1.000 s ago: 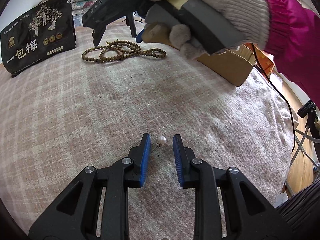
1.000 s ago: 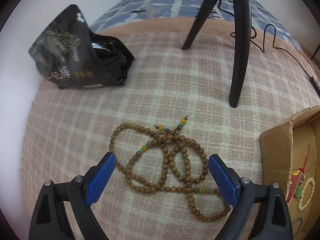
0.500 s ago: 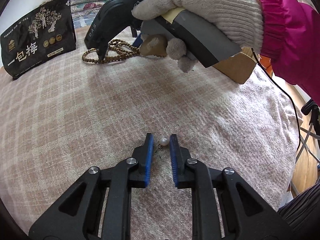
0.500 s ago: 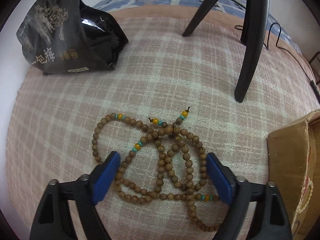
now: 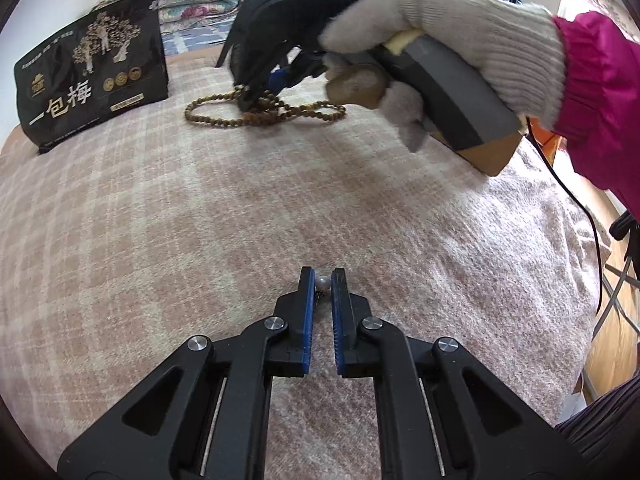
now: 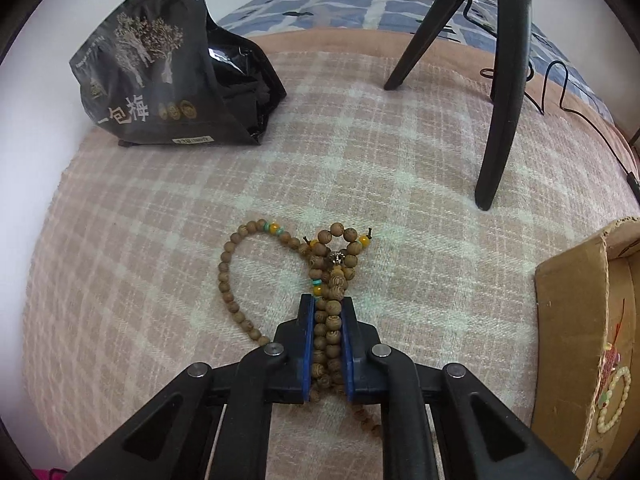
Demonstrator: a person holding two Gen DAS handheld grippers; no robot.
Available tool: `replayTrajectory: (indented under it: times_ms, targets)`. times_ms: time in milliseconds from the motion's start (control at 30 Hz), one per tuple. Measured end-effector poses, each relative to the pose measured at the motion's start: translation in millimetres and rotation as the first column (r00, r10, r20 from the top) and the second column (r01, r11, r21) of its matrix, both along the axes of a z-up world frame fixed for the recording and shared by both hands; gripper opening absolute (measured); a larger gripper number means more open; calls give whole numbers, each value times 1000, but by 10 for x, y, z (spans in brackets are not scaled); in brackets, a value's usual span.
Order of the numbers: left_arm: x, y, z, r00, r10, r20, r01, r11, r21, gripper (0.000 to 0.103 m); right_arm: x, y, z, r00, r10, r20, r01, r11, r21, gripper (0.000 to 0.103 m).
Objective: Organize jewelry
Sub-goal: 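Close left tool on the pearl earring while right tool grasps the wooden bead strand, then lift the wooden beads with right tool into the box while left tool carries the earring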
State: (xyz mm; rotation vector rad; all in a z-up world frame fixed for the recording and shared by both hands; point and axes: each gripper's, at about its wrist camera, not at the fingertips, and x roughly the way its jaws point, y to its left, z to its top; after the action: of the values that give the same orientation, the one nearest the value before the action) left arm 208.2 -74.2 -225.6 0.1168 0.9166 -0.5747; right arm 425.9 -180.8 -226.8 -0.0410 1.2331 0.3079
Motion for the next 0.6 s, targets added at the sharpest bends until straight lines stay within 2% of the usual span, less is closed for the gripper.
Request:
replayTrajectory:
  times_ms: [267, 600]
  targets:
    - [-54, 136, 89, 999, 49, 5, -49, 999, 0, 6, -322, -89, 340, 999, 7, 53, -9, 1000, 24, 10]
    - [-168, 227, 293, 996, 91, 23, -91, 996, -8, 6, -460, -273, 740, 993, 1, 119, -10, 997, 78, 10]
